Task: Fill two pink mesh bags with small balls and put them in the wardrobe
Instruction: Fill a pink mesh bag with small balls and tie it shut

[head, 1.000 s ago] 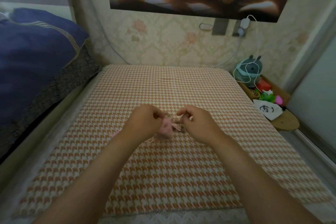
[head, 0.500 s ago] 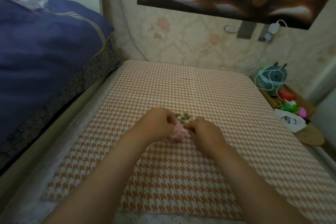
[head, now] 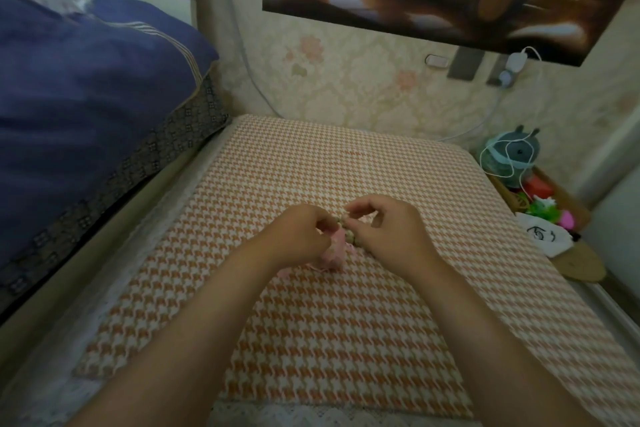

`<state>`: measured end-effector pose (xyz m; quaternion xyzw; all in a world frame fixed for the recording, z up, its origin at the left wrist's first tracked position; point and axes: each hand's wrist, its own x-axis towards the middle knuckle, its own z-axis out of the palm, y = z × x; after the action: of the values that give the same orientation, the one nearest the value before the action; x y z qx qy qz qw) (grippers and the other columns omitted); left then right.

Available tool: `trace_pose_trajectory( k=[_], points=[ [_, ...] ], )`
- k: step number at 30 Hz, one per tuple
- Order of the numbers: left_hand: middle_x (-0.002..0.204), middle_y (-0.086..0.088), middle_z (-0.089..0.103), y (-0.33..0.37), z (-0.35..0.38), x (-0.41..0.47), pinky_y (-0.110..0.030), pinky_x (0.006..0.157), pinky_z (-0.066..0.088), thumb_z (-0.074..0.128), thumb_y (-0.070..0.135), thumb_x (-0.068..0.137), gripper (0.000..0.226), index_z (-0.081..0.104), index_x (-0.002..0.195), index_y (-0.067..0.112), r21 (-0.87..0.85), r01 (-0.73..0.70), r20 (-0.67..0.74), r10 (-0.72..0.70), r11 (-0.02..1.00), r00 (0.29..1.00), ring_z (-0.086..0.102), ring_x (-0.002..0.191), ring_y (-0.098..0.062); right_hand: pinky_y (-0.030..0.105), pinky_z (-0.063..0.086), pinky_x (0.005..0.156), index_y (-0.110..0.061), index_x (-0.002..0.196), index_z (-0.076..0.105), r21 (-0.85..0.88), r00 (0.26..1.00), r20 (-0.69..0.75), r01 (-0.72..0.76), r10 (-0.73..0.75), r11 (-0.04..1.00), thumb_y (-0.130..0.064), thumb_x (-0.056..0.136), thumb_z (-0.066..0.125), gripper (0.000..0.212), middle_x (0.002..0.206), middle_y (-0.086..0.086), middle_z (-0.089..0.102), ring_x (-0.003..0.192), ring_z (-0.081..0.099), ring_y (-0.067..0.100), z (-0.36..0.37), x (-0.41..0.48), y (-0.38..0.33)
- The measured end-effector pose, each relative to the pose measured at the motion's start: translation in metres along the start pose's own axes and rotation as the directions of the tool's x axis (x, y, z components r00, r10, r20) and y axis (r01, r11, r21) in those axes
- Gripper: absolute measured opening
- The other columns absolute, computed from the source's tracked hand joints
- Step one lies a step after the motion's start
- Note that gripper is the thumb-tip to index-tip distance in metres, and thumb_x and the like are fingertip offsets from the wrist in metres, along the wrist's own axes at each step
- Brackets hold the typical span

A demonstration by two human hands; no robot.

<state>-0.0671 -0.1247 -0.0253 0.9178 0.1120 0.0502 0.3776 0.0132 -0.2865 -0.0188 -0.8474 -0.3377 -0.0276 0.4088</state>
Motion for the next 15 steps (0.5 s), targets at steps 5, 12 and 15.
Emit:
trace_pose_trajectory(
  k=[5, 12, 15],
  points=[
    [0.095, 0.003, 0.071, 0.002, 0.005, -0.001, -0.028, 0.072, 0.055, 0.056, 0.014, 0.087, 0.023, 0.07, 0.1, 0.027, 0.001, -0.033, -0.003, 0.033, 0.999, 0.999, 0.066, 0.082, -0.009, 0.013, 0.042, 0.069, -0.032, 0.095, 0.074, -0.148, 0.987, 0.089, 0.146, -0.134, 0.978, -0.038, 0.087, 0.073, 0.01, 0.091, -0.02, 0.07, 0.074, 0.057, -0.011, 0.005, -0.008, -0.002],
    [0.111, 0.009, 0.068, 0.0, 0.003, -0.003, -0.015, 0.077, 0.043, 0.056, 0.013, 0.09, 0.029, 0.071, 0.114, 0.022, 0.013, -0.057, -0.019, 0.058, 0.998, 0.998, 0.059, 0.092, -0.003, 0.024, 0.048, 0.074, -0.038, 0.105, 0.074, -0.297, 0.978, 0.185, 0.154, -0.102, 0.943, -0.046, 0.095, 0.06, 0.019, 0.107, -0.019, 0.056, 0.092, 0.056, 0.0, 0.01, -0.004, 0.008],
    [0.112, 0.008, 0.069, 0.0, 0.005, -0.001, -0.021, 0.08, 0.05, 0.06, 0.019, 0.09, 0.026, 0.072, 0.113, 0.021, 0.015, -0.035, -0.054, 0.036, 0.999, 0.998, 0.063, 0.091, -0.006, 0.03, 0.051, 0.08, -0.037, 0.109, 0.073, -0.254, 0.975, 0.215, 0.118, -0.063, 0.96, -0.039, 0.097, 0.057, 0.02, 0.111, -0.017, 0.063, 0.095, 0.059, 0.003, 0.005, -0.003, 0.013]
  ],
)
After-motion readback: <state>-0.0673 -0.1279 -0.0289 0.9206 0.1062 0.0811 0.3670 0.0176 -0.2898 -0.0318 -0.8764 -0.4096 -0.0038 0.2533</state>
